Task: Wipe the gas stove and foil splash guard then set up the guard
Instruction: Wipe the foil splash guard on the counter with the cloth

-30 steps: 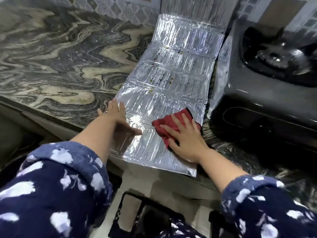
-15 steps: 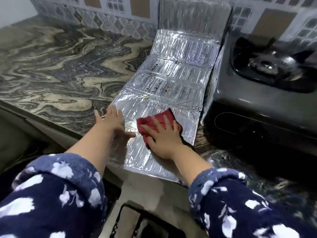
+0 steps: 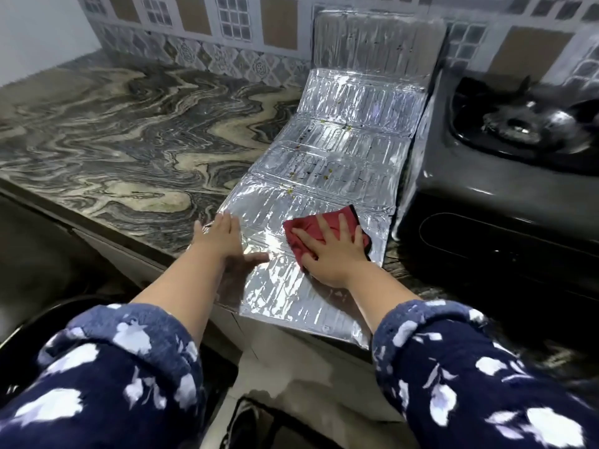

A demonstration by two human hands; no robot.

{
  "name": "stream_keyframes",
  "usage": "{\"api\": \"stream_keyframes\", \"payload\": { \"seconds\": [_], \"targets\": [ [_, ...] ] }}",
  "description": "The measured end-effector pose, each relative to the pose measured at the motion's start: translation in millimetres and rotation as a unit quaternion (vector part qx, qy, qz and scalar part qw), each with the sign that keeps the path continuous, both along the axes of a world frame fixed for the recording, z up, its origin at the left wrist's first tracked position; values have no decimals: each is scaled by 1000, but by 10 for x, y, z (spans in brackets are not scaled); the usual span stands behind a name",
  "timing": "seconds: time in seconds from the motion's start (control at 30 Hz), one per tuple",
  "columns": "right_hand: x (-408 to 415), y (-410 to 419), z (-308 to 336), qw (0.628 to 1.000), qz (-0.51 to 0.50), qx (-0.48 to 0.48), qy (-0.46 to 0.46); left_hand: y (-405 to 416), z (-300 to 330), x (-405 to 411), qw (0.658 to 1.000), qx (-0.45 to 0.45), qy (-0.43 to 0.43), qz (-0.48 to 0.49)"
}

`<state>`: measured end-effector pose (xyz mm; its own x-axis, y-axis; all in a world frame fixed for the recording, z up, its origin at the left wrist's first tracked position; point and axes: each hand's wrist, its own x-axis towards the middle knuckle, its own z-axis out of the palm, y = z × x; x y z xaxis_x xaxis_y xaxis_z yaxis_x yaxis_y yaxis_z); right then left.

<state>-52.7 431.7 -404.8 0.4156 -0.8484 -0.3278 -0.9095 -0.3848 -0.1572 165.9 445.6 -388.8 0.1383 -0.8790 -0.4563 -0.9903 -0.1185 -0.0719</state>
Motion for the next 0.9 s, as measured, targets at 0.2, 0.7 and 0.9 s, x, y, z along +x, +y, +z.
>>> {"api": "stream_keyframes", "payload": {
  "seconds": [0.2, 0.7, 0.9],
  "targets": [
    [440, -291, 32, 1000, -1, -19, -12, -110, 68, 131, 997, -3, -16, -78],
    [933, -909, -13, 993, -112, -35, 9, -1006, 18, 678, 966, -56, 64, -245],
    [1027, -838, -5, 994, -95, -50, 7, -1319, -2, 792, 968, -14, 64, -244]
  ]
}}
